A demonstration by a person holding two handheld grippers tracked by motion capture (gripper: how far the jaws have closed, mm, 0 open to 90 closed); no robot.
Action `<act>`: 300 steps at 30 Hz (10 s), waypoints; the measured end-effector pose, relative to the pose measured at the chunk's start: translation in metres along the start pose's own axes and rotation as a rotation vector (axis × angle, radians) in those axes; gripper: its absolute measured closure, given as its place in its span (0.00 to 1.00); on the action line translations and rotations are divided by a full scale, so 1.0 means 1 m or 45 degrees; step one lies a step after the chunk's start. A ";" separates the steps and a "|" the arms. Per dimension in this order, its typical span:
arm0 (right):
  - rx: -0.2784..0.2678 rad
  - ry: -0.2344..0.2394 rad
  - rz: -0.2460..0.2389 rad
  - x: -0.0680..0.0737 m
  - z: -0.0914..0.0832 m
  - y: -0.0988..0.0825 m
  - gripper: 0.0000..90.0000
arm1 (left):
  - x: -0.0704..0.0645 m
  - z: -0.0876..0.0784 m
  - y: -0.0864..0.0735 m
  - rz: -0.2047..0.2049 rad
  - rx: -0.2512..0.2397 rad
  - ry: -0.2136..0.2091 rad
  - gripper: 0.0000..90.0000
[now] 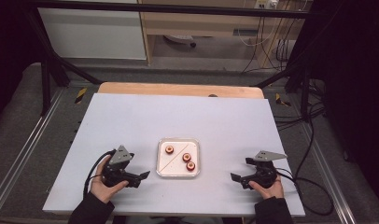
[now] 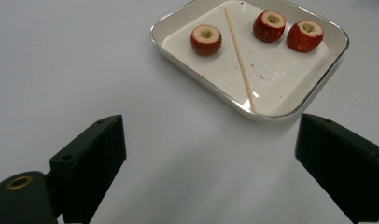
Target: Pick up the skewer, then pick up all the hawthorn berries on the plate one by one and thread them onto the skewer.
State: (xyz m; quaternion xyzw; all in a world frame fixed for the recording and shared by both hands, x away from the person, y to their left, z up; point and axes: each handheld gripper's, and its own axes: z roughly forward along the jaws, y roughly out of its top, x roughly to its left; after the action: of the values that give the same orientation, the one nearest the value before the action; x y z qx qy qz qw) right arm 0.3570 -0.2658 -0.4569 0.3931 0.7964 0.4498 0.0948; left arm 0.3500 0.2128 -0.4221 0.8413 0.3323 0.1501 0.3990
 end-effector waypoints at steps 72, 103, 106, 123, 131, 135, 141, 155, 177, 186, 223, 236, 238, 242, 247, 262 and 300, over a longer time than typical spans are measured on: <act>0.006 0.016 0.003 0.000 0.000 0.000 0.01 | -0.043 0.075 0.029 -0.107 0.106 0.065 0.98; 0.011 -0.023 -0.077 0.011 0.003 0.008 0.01 | -0.043 0.048 0.041 -0.036 -0.004 -0.068 0.98; 0.018 -0.037 -0.109 0.017 0.004 0.012 0.01 | -0.044 0.047 0.043 -0.017 -0.004 -0.076 0.98; 0.120 -0.138 -0.433 0.060 0.013 0.043 0.05 | -0.054 0.043 0.064 0.118 0.079 -0.154 0.98; 0.162 -0.210 -0.715 0.083 0.018 0.056 0.13 | -0.066 0.048 0.079 0.210 0.139 -0.183 0.98; 0.172 -0.208 -0.803 0.090 0.021 0.059 0.19 | -0.075 0.052 0.087 0.244 0.157 -0.201 0.98; 0.166 -0.195 -0.910 0.095 0.022 0.061 0.29 | -0.090 0.059 0.097 0.312 0.186 -0.233 0.98; 0.230 -0.162 -1.321 0.100 0.031 0.057 0.62 | -0.115 0.075 0.112 0.395 0.235 -0.286 0.98; 0.298 -0.113 -1.646 0.103 0.033 0.048 0.98 | -0.125 0.082 0.117 0.432 0.270 -0.333 0.98; 0.323 -0.169 -1.705 0.107 0.031 0.049 0.99 | -0.122 0.084 0.118 0.395 0.289 -0.320 0.88; 0.252 -0.272 -1.457 0.112 0.040 0.069 0.55 | -0.104 0.087 0.108 0.285 0.534 -0.209 0.98; 0.154 -0.242 -0.612 0.072 0.027 0.071 0.26 | -0.070 0.041 0.068 0.187 0.347 -0.085 0.98; 0.165 -0.239 -0.541 0.069 0.028 0.069 0.23 | -0.066 0.035 0.062 0.168 0.313 -0.059 0.98; 0.195 -0.203 -0.421 0.065 0.031 0.070 0.16 | -0.058 0.025 0.050 0.123 0.232 -0.017 0.98; 0.181 -0.161 -0.286 0.064 0.031 0.075 0.10 | -0.051 0.015 0.035 0.073 0.154 -0.005 0.98; 0.276 -0.117 -0.127 0.086 0.052 0.110 0.02 | -0.037 -0.001 0.013 0.022 0.011 0.005 0.98; 0.596 -0.072 0.037 0.108 0.111 0.129 0.47 | -0.031 0.003 0.007 -0.010 -0.011 -0.017 0.98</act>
State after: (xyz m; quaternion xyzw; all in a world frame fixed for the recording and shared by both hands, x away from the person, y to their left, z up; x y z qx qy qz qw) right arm 0.4104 -0.0805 -0.3971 0.4283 0.8702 0.2428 0.0168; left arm 0.3318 0.1869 -0.4177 0.8392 0.3324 0.1444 0.4055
